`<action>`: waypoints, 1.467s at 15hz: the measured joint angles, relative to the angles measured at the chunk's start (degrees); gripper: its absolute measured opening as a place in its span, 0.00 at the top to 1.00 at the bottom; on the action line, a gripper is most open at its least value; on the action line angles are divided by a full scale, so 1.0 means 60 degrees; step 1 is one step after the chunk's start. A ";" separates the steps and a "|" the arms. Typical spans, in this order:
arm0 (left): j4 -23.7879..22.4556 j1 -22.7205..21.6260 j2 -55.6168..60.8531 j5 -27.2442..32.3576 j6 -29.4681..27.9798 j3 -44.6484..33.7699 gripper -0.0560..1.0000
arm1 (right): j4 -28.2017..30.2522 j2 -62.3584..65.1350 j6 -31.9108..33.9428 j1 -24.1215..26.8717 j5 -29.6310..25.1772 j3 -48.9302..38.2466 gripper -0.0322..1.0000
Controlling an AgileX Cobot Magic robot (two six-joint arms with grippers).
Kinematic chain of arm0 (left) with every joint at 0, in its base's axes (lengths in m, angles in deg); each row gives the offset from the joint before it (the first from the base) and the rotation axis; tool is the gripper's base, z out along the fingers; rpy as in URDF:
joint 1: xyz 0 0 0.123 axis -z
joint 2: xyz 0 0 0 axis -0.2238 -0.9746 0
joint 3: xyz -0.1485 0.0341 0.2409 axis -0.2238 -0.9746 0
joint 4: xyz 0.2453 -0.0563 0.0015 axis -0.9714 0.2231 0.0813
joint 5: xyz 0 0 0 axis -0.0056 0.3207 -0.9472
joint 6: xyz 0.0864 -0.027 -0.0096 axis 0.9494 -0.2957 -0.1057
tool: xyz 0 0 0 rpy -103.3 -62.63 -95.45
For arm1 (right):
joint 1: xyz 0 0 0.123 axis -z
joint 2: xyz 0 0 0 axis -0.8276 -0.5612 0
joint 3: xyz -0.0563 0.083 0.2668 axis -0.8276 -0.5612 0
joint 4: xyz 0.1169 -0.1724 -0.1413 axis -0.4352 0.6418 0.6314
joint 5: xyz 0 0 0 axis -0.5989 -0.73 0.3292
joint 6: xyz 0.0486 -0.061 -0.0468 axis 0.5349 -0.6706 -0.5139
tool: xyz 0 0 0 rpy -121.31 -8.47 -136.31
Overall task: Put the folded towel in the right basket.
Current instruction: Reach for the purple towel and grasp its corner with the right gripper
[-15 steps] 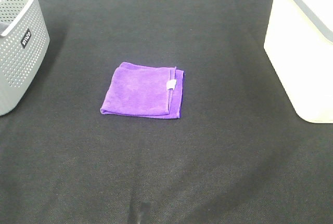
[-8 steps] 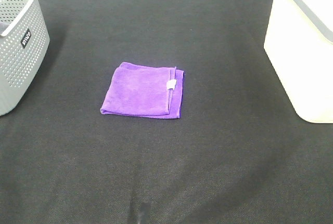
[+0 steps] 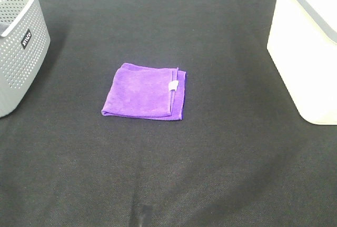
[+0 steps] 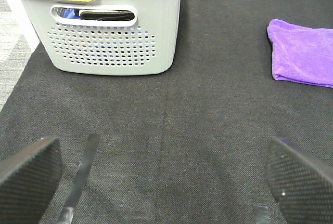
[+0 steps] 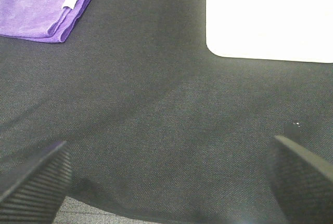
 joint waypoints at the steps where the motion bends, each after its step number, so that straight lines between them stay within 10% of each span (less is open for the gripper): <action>1: 0.0000 0.0000 0.0000 0.0000 0.0000 0.0000 0.01 | 0.0000 0.0000 0.0000 0.0000 0.0000 0.0000 0.04; 22: 0.0000 0.0000 0.0000 0.0000 0.0000 0.0000 0.01 | -0.0048 -0.2072 0.0773 0.0000 0.0210 0.1070 0.04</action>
